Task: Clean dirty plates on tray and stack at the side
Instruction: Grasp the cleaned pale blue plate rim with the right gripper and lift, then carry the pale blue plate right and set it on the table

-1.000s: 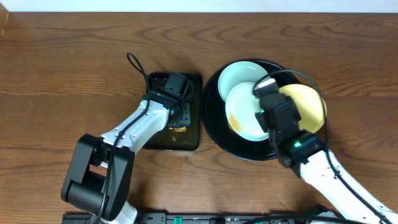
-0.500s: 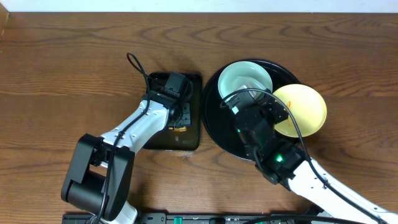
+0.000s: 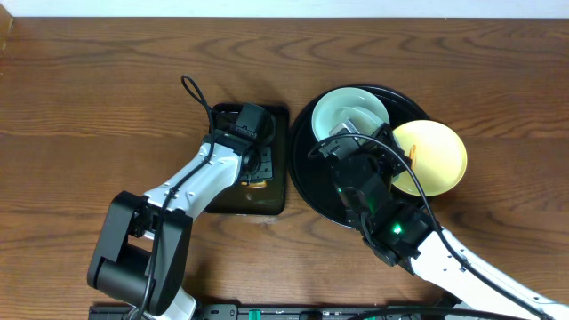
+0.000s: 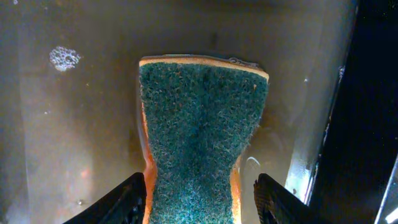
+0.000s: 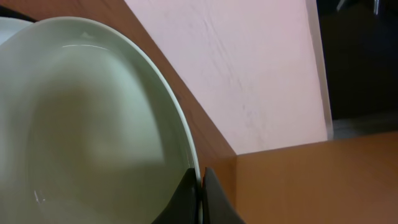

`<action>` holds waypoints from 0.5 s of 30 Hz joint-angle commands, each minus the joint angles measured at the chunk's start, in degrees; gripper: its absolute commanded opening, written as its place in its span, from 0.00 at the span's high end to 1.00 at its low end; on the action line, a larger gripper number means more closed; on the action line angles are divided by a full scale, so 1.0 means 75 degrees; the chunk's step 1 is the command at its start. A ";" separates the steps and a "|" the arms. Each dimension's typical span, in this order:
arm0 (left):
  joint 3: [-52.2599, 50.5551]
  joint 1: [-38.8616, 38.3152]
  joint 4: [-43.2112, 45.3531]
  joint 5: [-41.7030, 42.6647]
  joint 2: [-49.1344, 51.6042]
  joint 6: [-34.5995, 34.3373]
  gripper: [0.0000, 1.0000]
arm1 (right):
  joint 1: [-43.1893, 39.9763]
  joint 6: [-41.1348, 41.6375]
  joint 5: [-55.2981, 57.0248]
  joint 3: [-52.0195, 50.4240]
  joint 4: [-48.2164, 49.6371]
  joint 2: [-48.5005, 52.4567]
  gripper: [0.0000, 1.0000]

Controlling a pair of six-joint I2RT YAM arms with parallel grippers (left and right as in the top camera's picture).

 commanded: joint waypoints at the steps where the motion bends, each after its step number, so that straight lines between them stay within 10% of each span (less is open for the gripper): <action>1: -0.0058 0.0026 -0.0017 -0.0096 -0.0169 0.0079 0.43 | -0.0093 0.1084 0.0210 0.0184 0.0038 -0.0131 0.99; 8: -0.0058 0.0026 -0.0017 -0.0096 -0.0169 0.0079 0.43 | -0.1437 0.4147 0.0140 0.0184 -0.0356 -0.0131 0.99; 15: -0.0058 0.0026 -0.0020 -0.0096 -0.0169 0.0076 0.43 | -0.3235 0.4948 -0.1163 0.0259 -0.0455 -0.0134 0.99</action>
